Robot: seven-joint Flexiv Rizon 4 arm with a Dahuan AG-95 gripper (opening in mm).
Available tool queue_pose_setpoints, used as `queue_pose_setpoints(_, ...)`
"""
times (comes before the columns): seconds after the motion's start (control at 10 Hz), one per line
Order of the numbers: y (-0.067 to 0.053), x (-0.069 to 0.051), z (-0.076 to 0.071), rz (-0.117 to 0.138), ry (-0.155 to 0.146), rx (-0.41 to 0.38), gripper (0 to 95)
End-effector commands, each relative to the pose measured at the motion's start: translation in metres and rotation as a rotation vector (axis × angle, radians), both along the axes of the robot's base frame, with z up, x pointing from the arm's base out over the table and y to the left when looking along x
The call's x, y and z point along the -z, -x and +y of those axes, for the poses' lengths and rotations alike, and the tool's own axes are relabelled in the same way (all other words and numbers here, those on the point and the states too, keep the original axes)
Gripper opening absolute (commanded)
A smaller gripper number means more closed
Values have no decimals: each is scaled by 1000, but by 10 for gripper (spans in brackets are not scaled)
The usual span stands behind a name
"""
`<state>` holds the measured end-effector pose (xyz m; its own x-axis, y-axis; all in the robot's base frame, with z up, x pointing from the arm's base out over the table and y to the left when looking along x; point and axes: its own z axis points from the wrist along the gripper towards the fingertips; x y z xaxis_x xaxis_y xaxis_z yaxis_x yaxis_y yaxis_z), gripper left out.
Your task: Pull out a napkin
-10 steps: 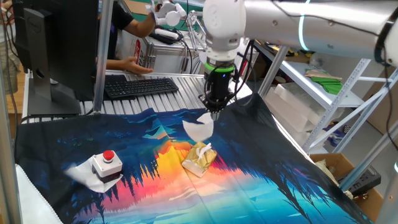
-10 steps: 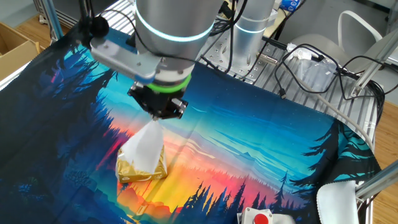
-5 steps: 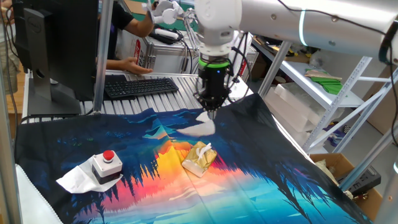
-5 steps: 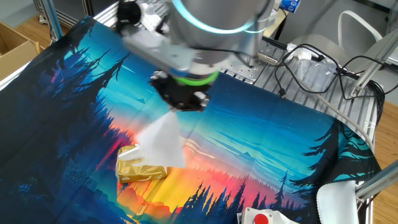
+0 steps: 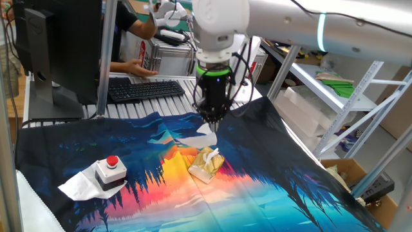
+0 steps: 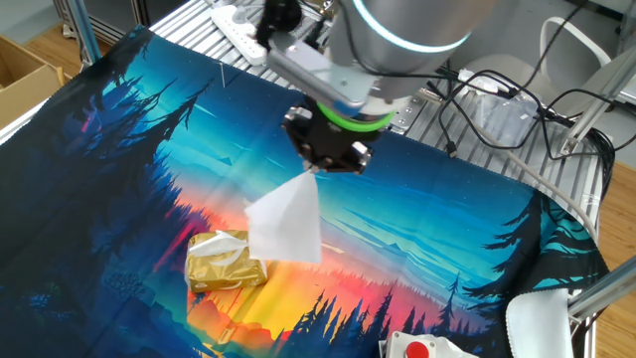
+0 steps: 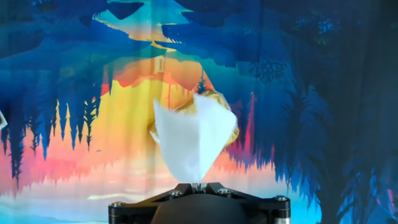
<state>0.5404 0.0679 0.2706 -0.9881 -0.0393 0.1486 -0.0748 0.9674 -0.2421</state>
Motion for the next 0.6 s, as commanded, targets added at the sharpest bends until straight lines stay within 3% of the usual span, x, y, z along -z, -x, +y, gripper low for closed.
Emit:
queue_pose_setpoints(0.1,4,2,5,8,-14,-5,0)
queue_pose_setpoints(0.3,17,7,11,8,-38,-7,0)
queue_pose_setpoints(0.6,37,12,16,4,-32,-26,0)
